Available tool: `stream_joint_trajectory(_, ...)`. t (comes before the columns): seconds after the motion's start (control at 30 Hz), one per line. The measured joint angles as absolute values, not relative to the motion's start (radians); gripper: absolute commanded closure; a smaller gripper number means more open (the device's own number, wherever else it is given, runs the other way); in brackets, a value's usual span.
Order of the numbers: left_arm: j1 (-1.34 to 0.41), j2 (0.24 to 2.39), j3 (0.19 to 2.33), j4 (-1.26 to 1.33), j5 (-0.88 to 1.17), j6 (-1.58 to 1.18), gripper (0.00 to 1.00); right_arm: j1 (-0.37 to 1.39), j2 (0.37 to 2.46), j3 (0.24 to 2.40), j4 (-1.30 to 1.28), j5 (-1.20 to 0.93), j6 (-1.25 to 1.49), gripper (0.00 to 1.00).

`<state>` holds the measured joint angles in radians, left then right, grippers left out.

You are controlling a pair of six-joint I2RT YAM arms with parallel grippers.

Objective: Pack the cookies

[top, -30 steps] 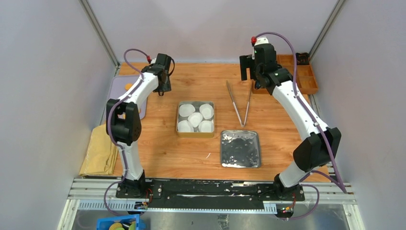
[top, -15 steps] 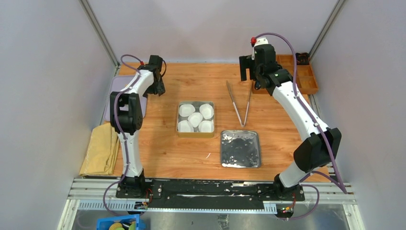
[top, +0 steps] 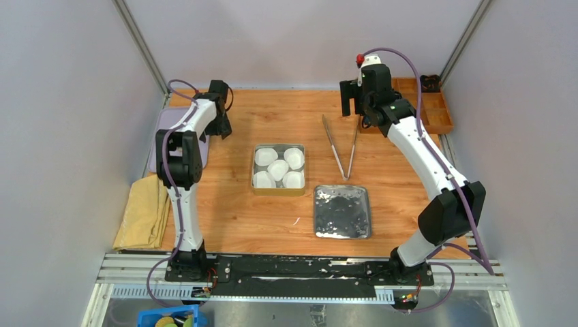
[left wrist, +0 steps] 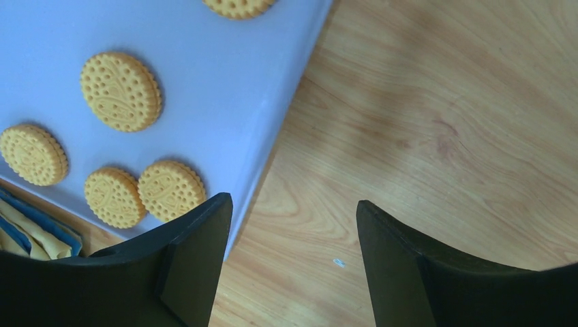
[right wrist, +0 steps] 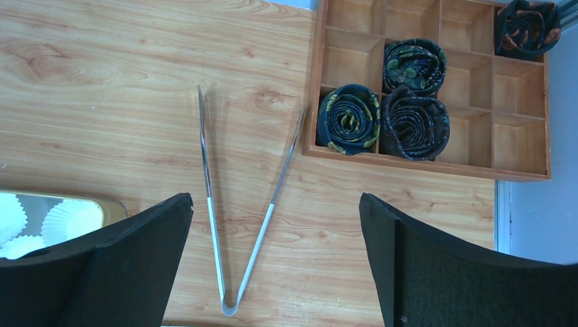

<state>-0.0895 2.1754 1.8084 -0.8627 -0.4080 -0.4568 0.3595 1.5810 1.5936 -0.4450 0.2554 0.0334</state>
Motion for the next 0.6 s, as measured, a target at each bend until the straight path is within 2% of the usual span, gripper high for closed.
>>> stream_joint_trajectory(0.27,-0.041,2.229,1.84,-0.87,-0.387,-0.457,0.32,0.36,1.567,1.59,-0.443,0.255,0.033,0.02)
stream_joint_trajectory(0.6,-0.036,2.281,1.902,-0.888,-0.32,-0.439,0.7,0.36,1.525,1.588,-0.435,0.251,0.049,0.05)
